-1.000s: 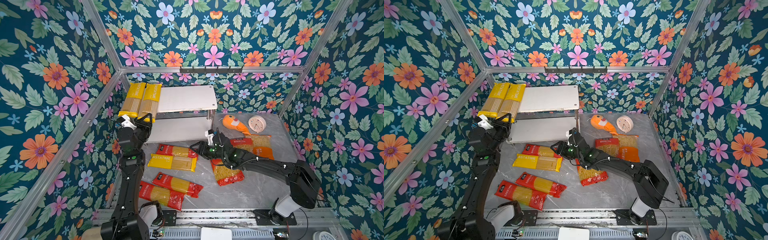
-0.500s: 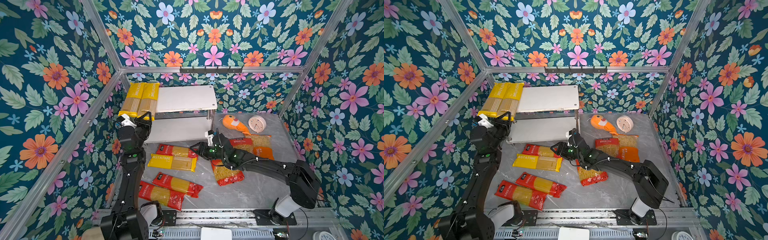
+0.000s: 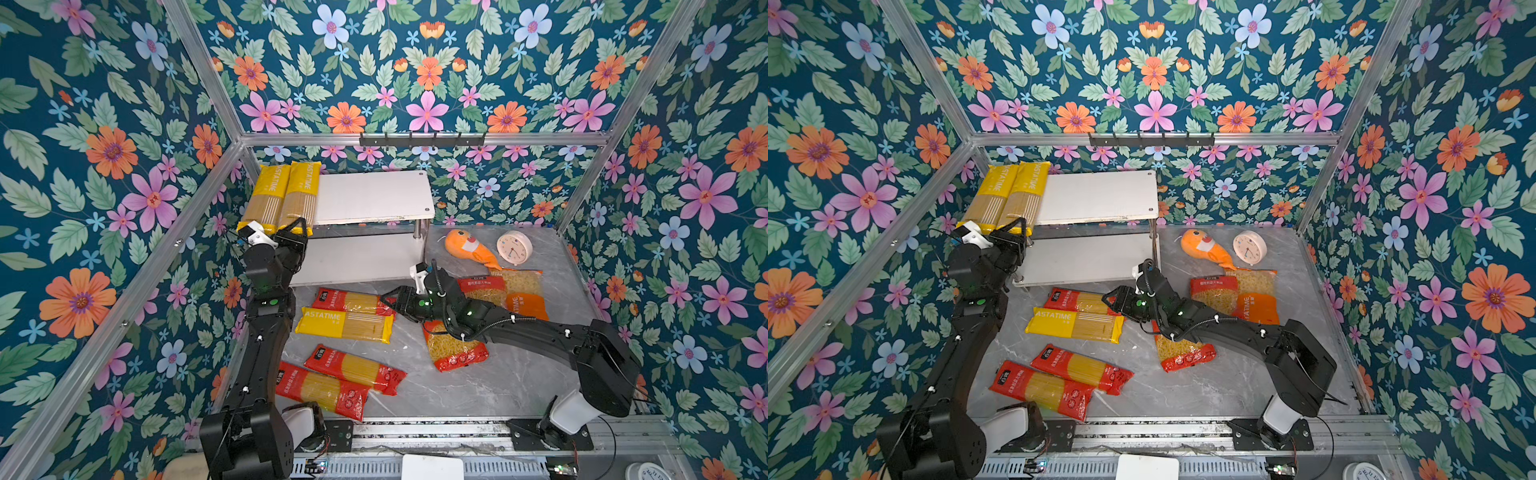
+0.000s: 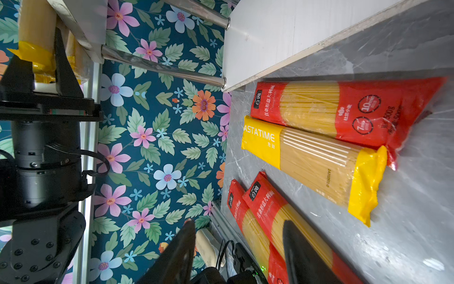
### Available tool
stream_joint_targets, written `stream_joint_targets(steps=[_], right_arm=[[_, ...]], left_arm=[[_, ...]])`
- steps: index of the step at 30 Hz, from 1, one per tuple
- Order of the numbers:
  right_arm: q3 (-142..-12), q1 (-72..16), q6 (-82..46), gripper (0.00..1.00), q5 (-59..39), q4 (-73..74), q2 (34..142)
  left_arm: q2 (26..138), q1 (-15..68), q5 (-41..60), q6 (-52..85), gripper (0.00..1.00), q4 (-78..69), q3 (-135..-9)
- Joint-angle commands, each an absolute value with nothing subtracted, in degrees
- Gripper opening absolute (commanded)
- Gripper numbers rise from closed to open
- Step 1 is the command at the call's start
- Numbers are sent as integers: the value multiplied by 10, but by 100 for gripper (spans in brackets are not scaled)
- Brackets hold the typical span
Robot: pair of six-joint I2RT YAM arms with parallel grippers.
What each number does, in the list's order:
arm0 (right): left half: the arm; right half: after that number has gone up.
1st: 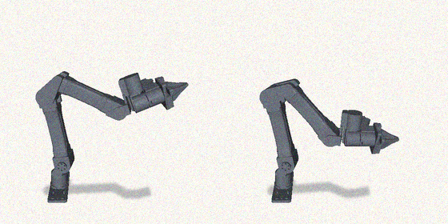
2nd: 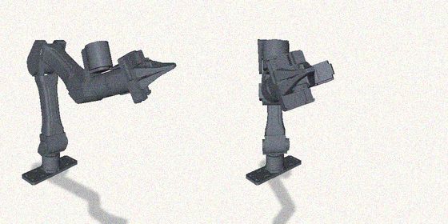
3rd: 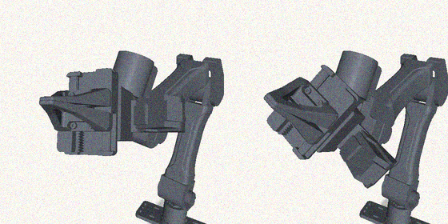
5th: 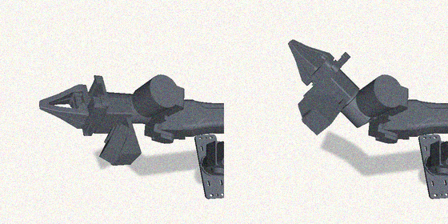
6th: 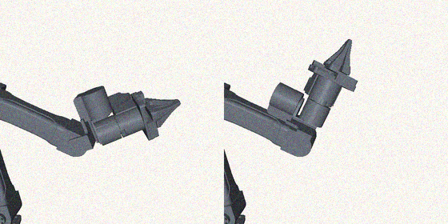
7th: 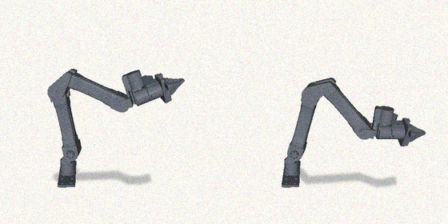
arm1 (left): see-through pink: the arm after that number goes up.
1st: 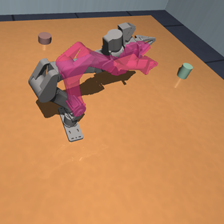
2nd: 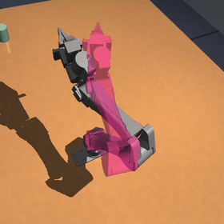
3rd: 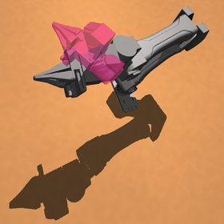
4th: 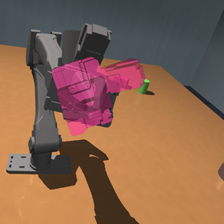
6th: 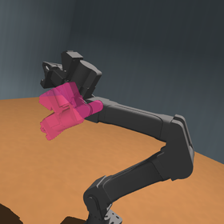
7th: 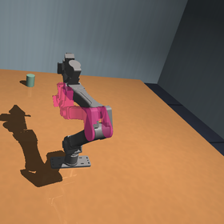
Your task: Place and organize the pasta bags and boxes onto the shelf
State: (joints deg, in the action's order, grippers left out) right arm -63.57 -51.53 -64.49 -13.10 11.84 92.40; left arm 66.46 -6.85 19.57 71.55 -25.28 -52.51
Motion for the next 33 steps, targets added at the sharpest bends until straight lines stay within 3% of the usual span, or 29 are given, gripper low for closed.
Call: stream_joint_targets(steps=[1, 4, 9, 15, 23, 33], right_arm=[[-634, -516, -652, 58, -125, 138, 916], [-635, -516, -651, 58, -127, 137, 917], [-625, -515, -643, 58, -130, 130, 918], [-601, -515, -599, 58, -129, 85, 910], [-586, -516, -509, 59, -148, 26, 913], [-660, -543, -431, 62, -177, -65, 1022]], left_arm=[[659, -68, 199, 700, 29, -284, -522], [642, -68, 201, 697, 53, -273, -513], [588, -68, 218, 682, 79, -233, -481], [469, -32, 221, 605, 81, -121, -412], [332, 158, 101, 494, 78, -14, -326], [298, 251, 55, 481, 77, -3, -223]])
